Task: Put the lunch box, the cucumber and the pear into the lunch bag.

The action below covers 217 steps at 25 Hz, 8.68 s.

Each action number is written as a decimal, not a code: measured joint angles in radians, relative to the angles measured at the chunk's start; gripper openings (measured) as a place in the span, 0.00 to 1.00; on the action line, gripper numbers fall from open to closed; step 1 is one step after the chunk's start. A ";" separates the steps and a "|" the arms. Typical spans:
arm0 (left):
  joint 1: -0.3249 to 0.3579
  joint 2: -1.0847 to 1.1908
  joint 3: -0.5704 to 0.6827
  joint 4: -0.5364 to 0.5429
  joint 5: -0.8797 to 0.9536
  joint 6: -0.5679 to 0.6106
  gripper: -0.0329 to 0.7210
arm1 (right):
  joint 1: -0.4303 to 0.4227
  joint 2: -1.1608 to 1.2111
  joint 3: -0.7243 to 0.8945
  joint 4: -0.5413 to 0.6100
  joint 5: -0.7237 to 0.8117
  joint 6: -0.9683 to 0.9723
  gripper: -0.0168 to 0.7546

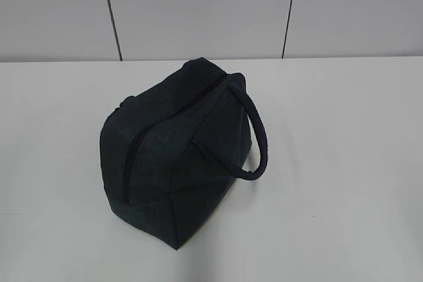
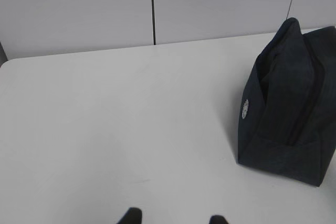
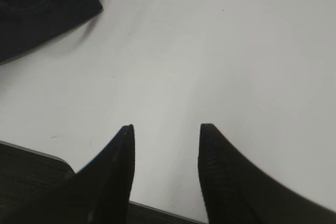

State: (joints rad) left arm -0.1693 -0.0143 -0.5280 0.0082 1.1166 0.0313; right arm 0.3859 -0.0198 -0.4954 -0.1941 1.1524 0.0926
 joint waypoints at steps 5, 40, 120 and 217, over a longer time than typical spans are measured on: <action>0.000 0.000 0.000 0.000 0.000 0.000 0.36 | 0.000 0.000 0.000 0.000 0.000 0.000 0.43; 0.000 0.000 0.000 0.000 0.000 0.000 0.36 | 0.000 0.000 0.000 0.000 0.000 0.000 0.43; 0.104 0.000 0.000 -0.002 0.000 0.000 0.36 | -0.205 0.000 0.000 -0.001 -0.004 0.000 0.43; 0.104 0.000 0.000 -0.002 0.000 0.000 0.36 | -0.206 0.000 0.000 -0.001 -0.004 -0.001 0.43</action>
State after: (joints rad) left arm -0.0653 -0.0143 -0.5280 0.0058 1.1163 0.0313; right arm 0.1799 -0.0198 -0.4954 -0.1953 1.1487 0.0919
